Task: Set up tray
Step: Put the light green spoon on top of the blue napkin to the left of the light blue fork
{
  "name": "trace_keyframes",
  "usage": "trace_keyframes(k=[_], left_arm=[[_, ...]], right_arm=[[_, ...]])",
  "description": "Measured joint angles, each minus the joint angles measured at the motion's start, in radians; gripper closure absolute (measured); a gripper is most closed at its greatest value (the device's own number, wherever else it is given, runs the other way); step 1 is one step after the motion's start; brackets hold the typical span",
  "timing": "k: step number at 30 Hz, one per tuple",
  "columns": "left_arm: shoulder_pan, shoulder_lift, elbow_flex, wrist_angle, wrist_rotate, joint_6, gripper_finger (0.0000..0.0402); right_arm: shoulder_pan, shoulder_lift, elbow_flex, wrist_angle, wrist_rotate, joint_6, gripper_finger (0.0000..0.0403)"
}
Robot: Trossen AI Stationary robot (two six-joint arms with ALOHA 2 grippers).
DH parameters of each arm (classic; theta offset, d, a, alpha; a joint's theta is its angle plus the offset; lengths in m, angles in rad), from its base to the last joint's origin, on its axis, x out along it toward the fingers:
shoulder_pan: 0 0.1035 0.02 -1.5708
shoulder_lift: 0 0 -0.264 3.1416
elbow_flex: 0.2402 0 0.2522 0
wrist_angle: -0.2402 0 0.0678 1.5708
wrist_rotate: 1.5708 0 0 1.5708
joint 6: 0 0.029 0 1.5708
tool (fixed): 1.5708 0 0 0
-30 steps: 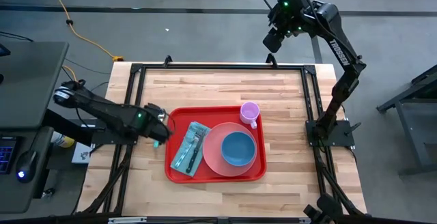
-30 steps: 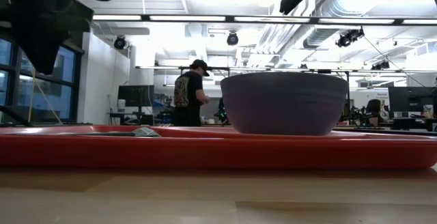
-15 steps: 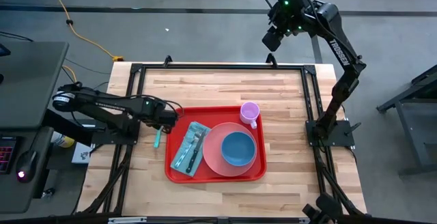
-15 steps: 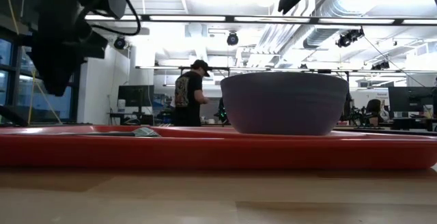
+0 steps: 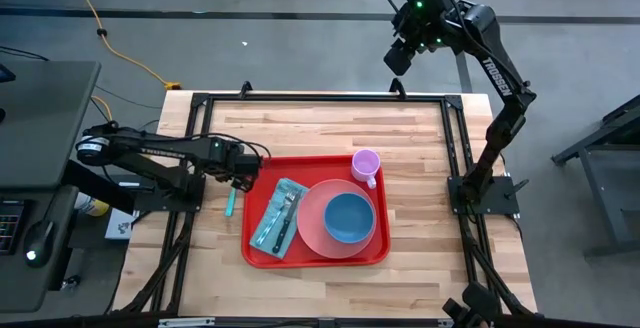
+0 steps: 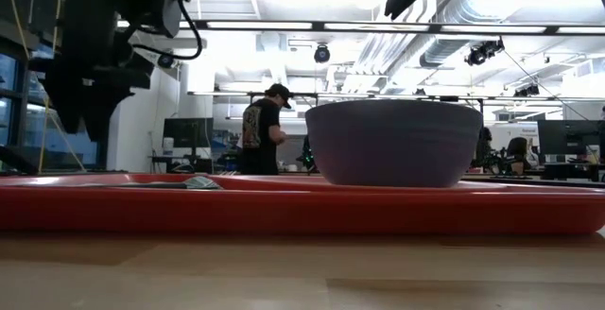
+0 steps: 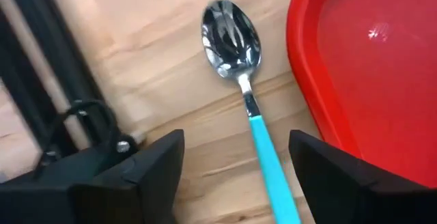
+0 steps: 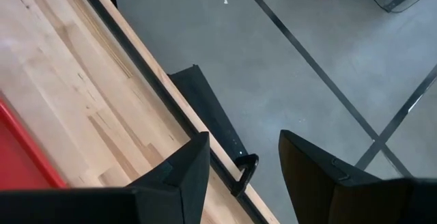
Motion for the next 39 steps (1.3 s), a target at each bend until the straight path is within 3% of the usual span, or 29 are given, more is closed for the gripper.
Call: trace_keyframes(k=[7, 14, 19, 29, 39], left_arm=[[-0.003, 0.0, -0.148, 0.183, 0.065, -0.065, 0.012], [-0.003, 0.0, -0.186, 0.222, 0.083, -0.088, 0.0132], [-0.003, 0.0, -0.224, 0.337, 0.105, -0.089, 0.0133], [-0.003, 0.0, -0.258, 0.344, 0.11, -0.099, 0.0148], [-0.003, -0.002, -0.29, 0.409, 0.113, -0.093, 0.0194]], right_arm=[[0.0, 0.0, 0.0, 0.0, 0.0, -0.001, 0.0249], [0.0, 0.0, 0.0, 0.0, 0.0, -0.001, 0.0249], [0.0, 0.0, 0.0, 0.001, 0.0, -0.001, 0.0249], [0.0, 0.0, 0.0, 0.004, 0.0, -0.001, 0.0249], [0.0, 0.0, 0.0, 0.004, 0.0, -0.001, 0.0249]])
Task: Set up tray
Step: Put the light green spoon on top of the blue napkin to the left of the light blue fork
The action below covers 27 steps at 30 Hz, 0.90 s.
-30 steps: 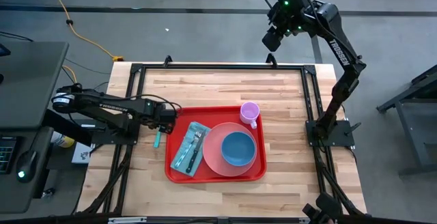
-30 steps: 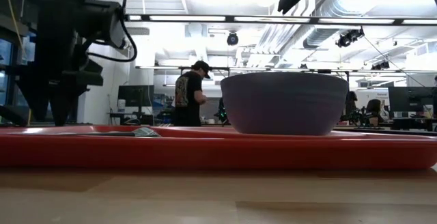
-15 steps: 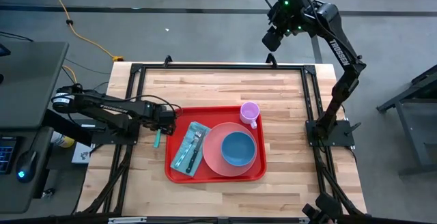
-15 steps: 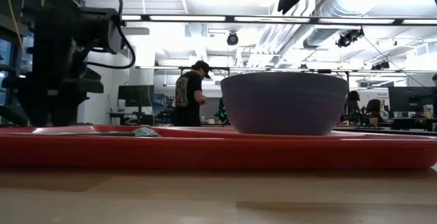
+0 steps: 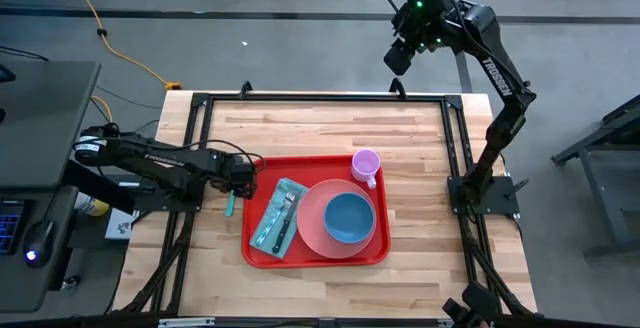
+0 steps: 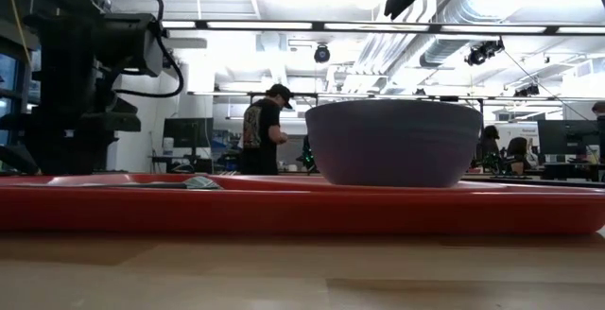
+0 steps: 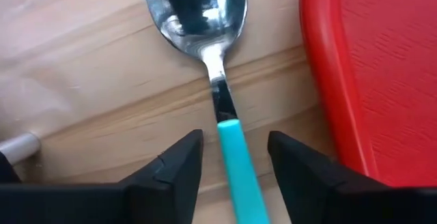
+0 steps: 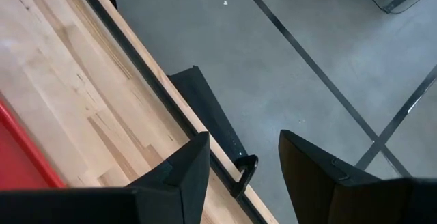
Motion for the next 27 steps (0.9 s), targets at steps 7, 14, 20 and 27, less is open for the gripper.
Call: trace_keyframes(k=[7, 14, 20, 27], left_arm=[[0.0, 0.001, 0.0, 0.009, 0.001, 0.003, 0.0246], [0.0, 0.002, 0.0, 0.011, -0.005, 0.006, 0.0315], [0.0, 0.002, -0.001, -0.012, -0.064, 0.006, 0.0362], [0.0, -0.017, -0.002, -0.037, -0.078, 0.006, 0.0362]], right_arm=[[0.0, 0.0, 0.0, 0.0, 0.0, 0.0, 0.0249], [0.0, 0.0, 0.0, 0.0, 0.0, 0.0, 0.0249], [0.0, 0.0, 0.0, -0.001, 0.0, 0.0, 0.0249], [0.0, 0.0, 0.0, -0.004, 0.0, 0.0, 0.0249]])
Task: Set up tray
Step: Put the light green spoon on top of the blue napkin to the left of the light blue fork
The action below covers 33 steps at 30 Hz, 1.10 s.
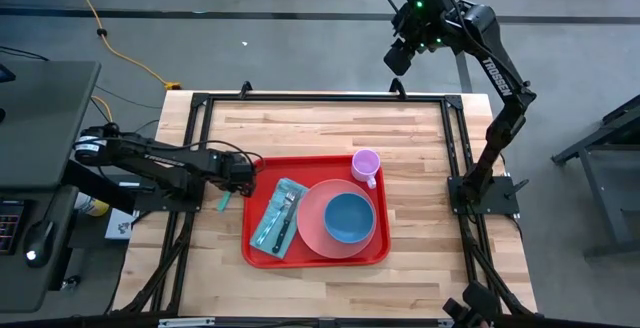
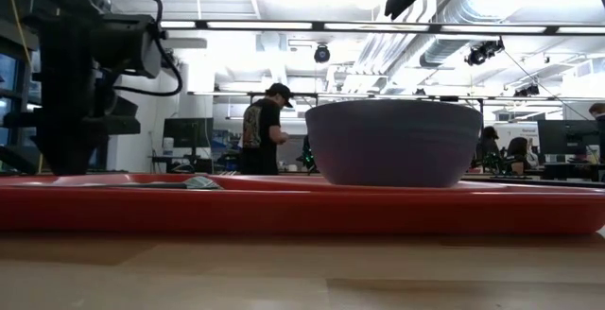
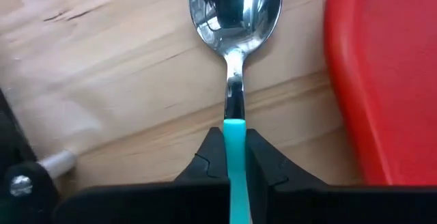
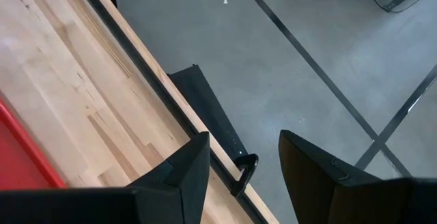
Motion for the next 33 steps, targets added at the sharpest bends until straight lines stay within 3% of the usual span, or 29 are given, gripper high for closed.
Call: trace_keyframes(k=[8, 14, 21, 33], left_arm=[[0.0, -0.115, 0.075, -0.115, -0.008, 0.073, 0.0362], [0.0, -0.222, 0.165, -0.097, 0.051, 0.191, 0.0362], [-0.003, -0.213, 0.196, -0.035, 0.127, 0.245, 0.0362], [-0.158, -0.129, 0.198, 0.145, 0.195, 0.158, 0.0362]], right_arm=[[0.0, 0.0, 0.0, 0.0, 0.0, -0.007, 0.0249], [0.0, 0.0, 0.0, 0.0, 0.001, -0.008, 0.0249], [0.0, 0.0, 0.0, 0.0, 0.001, -0.008, 0.0249], [0.0, 0.0, 0.0, 0.0, 0.001, -0.008, 0.0249]])
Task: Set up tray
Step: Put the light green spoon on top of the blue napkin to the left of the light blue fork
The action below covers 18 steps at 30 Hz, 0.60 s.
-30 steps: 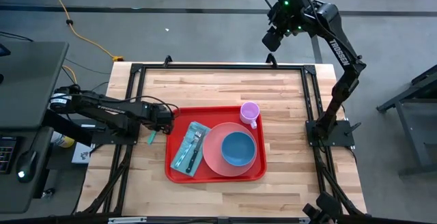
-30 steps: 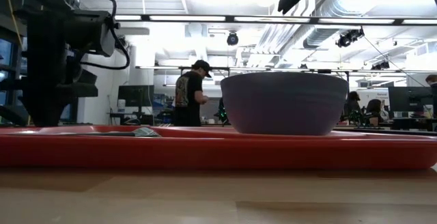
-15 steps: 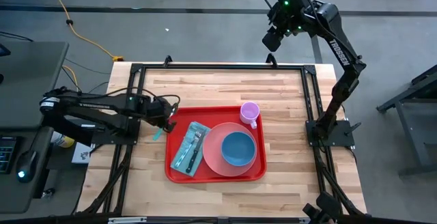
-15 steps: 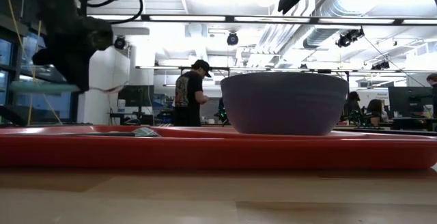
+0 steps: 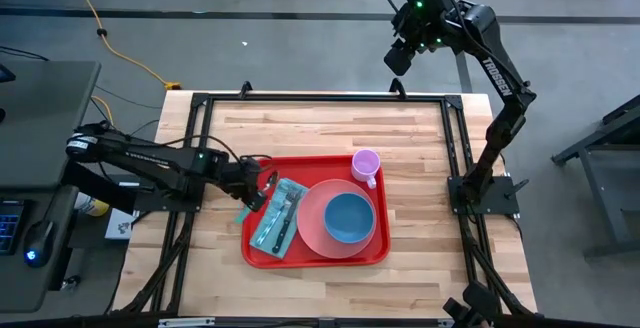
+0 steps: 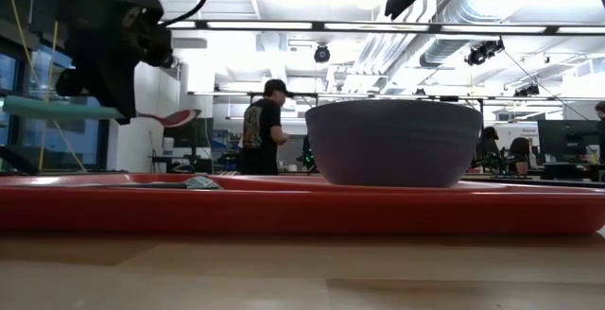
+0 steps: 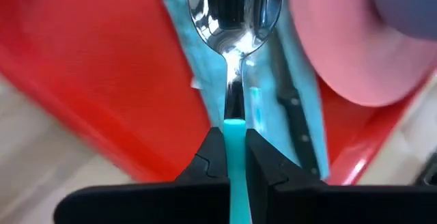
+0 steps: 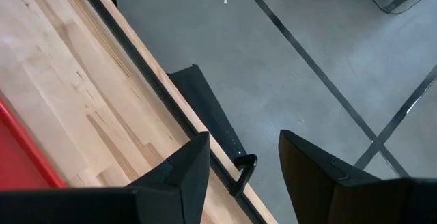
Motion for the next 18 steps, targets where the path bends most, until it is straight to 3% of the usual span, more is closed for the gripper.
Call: trace_keyframes(k=[8, 18], left_arm=[[-0.084, 0.094, 0.001, 0.049, 0.004, -0.072, 0.0362], [-0.084, 0.236, 0.0, 0.142, -0.016, -0.082, 0.0362]], right_arm=[[0.0, 0.0, 0.0, 0.0, 0.0, 0.0, 0.0249], [0.0, 0.0, 0.0, 0.007, 0.0, 0.0, 0.0249]])
